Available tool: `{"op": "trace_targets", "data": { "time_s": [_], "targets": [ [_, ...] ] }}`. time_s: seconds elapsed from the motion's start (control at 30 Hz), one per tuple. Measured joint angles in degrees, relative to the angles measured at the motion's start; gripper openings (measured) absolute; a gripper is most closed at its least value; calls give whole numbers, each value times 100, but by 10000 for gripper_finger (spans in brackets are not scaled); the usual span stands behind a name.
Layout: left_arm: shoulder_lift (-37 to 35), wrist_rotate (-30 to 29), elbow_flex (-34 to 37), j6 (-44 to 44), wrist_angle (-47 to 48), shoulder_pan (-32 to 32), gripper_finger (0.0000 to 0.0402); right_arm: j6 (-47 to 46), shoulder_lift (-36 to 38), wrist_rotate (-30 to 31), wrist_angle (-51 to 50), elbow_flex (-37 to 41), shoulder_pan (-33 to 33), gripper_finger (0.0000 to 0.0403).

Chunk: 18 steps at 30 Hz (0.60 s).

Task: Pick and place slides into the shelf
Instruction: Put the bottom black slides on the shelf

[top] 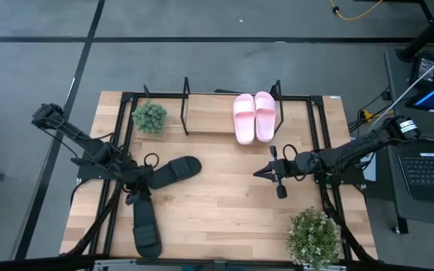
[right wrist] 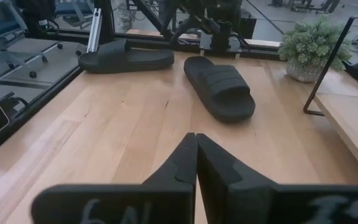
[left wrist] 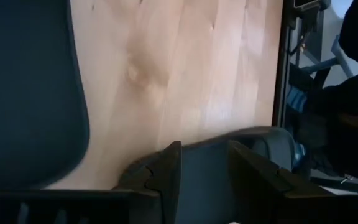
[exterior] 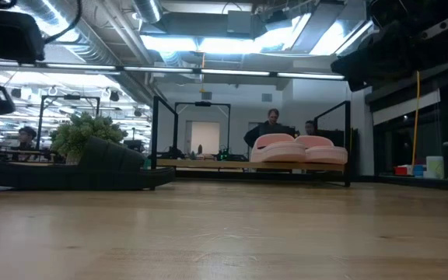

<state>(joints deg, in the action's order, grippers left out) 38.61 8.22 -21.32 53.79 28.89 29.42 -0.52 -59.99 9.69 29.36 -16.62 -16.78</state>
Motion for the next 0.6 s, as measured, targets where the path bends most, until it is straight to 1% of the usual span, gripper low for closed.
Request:
{"op": "trace_targets", "data": {
  "time_s": [0.2, 0.37, 0.47, 0.6],
  "targets": [
    [95, -508, 0, 762, 1, 738, 121, -74, 2, 4, 0, 0, 0, 12],
    [494, -770, 0, 1508, -68, 1243, 121, -74, 0, 33, 0, 0, -2, 12],
    [857, -770, 0, 1663, -469, 1479, 121, -71, 0, 175, 0, 0, -2, 12],
    [1323, -773, 0, 1662, -1300, 1730, 121, -74, 0, 232, 0, 0, -2, 12]
  ]
}}
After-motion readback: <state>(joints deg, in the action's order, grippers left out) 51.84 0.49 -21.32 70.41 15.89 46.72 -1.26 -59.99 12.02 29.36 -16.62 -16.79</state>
